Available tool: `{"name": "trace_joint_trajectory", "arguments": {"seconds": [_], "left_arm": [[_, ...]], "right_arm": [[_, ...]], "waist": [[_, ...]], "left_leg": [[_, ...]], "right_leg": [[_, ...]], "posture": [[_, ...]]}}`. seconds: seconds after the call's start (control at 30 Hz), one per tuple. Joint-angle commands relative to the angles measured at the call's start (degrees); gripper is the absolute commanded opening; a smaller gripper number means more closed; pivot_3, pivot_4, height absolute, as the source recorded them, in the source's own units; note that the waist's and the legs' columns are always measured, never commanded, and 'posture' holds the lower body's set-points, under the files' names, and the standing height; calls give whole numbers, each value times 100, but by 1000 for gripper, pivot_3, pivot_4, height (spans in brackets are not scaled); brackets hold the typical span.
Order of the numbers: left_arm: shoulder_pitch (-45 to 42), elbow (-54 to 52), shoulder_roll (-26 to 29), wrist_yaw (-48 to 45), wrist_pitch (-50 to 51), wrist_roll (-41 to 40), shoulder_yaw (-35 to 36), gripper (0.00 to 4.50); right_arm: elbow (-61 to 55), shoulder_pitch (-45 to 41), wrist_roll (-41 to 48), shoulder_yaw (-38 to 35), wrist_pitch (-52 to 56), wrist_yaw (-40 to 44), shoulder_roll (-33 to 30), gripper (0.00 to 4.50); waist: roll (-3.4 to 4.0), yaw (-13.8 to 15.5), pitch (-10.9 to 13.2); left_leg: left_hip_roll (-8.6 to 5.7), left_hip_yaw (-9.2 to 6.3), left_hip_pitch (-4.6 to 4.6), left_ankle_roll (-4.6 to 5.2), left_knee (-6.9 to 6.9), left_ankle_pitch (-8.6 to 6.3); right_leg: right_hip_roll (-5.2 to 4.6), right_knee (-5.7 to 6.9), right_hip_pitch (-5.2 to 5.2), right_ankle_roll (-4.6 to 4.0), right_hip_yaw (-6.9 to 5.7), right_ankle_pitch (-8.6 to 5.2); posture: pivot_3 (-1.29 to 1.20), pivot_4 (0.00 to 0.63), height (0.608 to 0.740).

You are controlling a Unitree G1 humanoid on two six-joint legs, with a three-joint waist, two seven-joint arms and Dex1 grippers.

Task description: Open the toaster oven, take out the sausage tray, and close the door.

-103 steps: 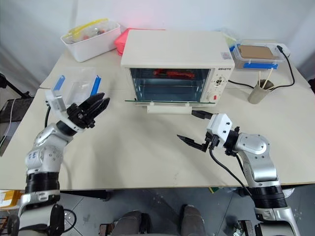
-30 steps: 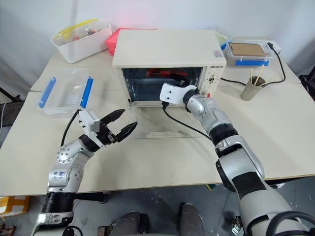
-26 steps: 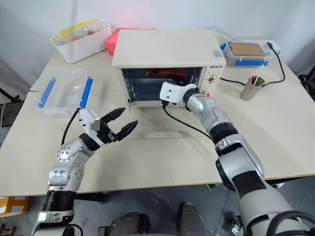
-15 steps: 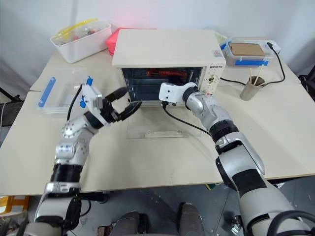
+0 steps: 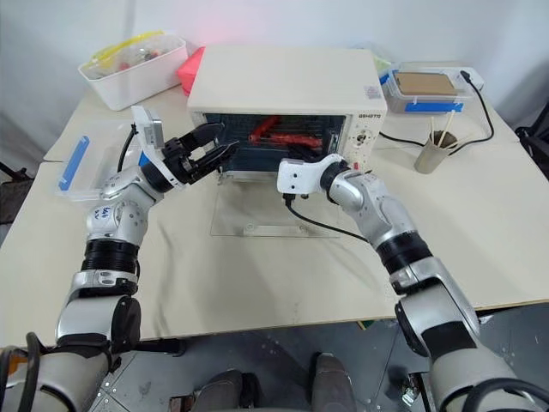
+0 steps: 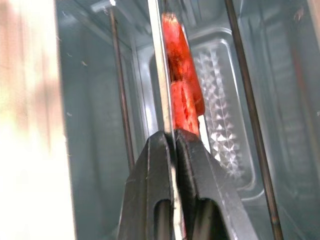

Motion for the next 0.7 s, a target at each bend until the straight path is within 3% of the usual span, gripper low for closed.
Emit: {"name": "trace_joint_trajectory", "arguments": {"seconds": [0.03,0.27,0.47,0.53,0.7], "left_arm": [[-146,-10,52,-100,13,-31,52,3901],[-130,84,89,-199,167,-40,63,3901],[119,-156,188,-272,749,-185,105,3901],[216,-466,375,-188,1931,-592,219,3901],[465,-962,975,-87,3809,-970,204,3901]], "right_arm": [[-1399,460,235,-271,240,335,-134,63],[-3550,1947,97,-551,916,879,-426,63],[-4439,2661,21,-572,1145,1189,-573,63],[-4646,2827,43,-599,1228,1346,-625,63],[-4974,3133,128,-606,1171,1647,-790,63]], "waist": [[0,8,0],[-3,112,2],[-4,189,2],[-4,197,2],[-6,223,3]], "left_leg": [[0,0,0,0,1,0],[-1,4,-1,0,5,0],[-2,9,-2,0,21,0],[-2,10,-1,-1,22,0],[-1,7,-1,-1,22,0]], "right_leg": [[0,0,0,0,0,0],[0,-4,1,0,2,-1],[1,-3,3,0,7,-1],[1,-2,2,0,9,-1],[1,-2,2,0,9,-1]], "posture": [[0,150,740],[0,150,740],[0,150,740],[0,150,740],[0,150,740]]}}
